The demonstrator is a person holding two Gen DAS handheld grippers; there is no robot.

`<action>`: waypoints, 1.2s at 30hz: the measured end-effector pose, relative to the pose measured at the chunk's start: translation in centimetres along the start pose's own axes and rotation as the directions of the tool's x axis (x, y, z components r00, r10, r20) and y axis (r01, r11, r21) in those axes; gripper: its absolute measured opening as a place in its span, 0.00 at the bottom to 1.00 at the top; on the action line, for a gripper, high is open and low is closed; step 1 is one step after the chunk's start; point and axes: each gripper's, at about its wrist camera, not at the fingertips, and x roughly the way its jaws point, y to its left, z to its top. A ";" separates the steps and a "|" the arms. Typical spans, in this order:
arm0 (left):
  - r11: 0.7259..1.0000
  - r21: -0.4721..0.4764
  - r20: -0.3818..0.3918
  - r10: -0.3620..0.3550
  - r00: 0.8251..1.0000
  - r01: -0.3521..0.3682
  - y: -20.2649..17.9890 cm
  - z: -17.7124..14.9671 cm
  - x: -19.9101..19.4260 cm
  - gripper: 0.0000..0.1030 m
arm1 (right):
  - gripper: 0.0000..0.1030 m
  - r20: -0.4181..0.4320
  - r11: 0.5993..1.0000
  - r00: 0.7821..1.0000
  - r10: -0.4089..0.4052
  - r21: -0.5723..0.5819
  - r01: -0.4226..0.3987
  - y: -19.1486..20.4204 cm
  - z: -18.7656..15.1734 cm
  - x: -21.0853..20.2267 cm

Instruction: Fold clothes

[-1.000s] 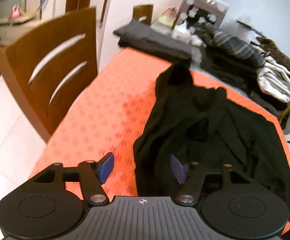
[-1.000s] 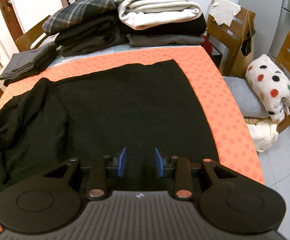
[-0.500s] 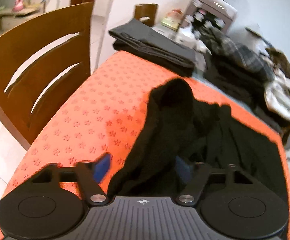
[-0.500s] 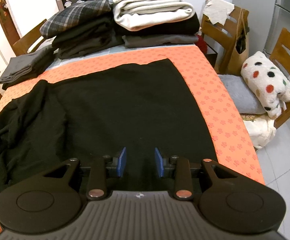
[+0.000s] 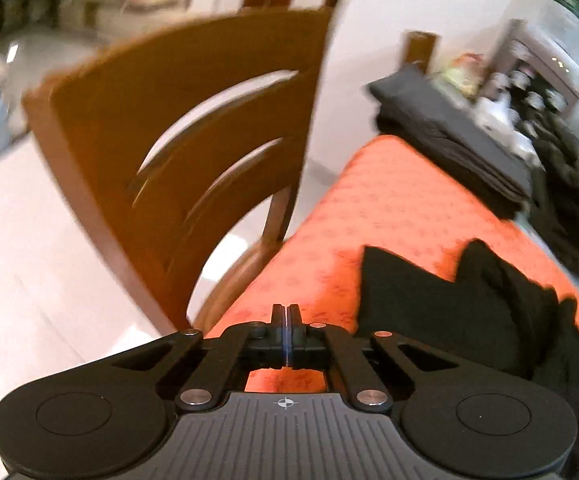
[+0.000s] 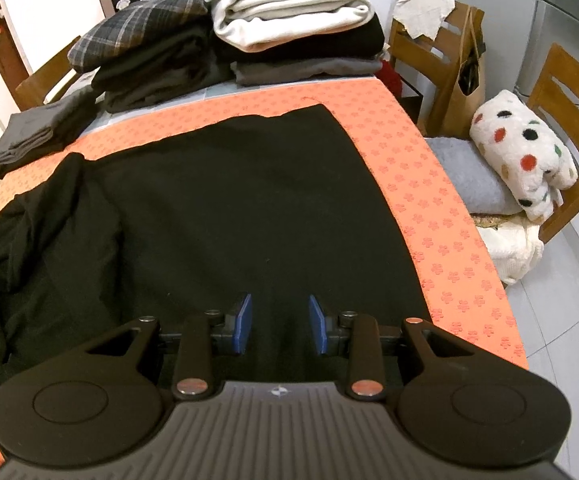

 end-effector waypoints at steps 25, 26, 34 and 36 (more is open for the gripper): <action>0.712 0.564 -0.253 -0.335 0.908 0.419 -20.2 -6.5 2.0 0.80 | 0.38 0.013 0.998 1.000 -0.003 0.065 0.002 -1.0 -2.0 -1.8; 0.697 0.584 -0.258 -0.326 0.909 0.416 -20.7 -6.9 2.3 0.80 | 0.38 0.014 0.998 1.000 -0.005 0.069 0.004 -1.1 -2.2 -2.0; 0.638 0.641 -0.266 -0.338 0.903 0.427 -21.7 -8.7 1.7 0.14 | 0.40 0.031 0.998 0.999 0.033 0.055 -0.035 -0.8 -2.6 -3.6; 0.643 0.619 -0.262 -0.373 0.890 0.452 -21.2 -8.7 0.7 0.14 | 0.40 0.037 0.998 0.998 0.046 0.040 -0.047 -0.5 -2.3 -3.9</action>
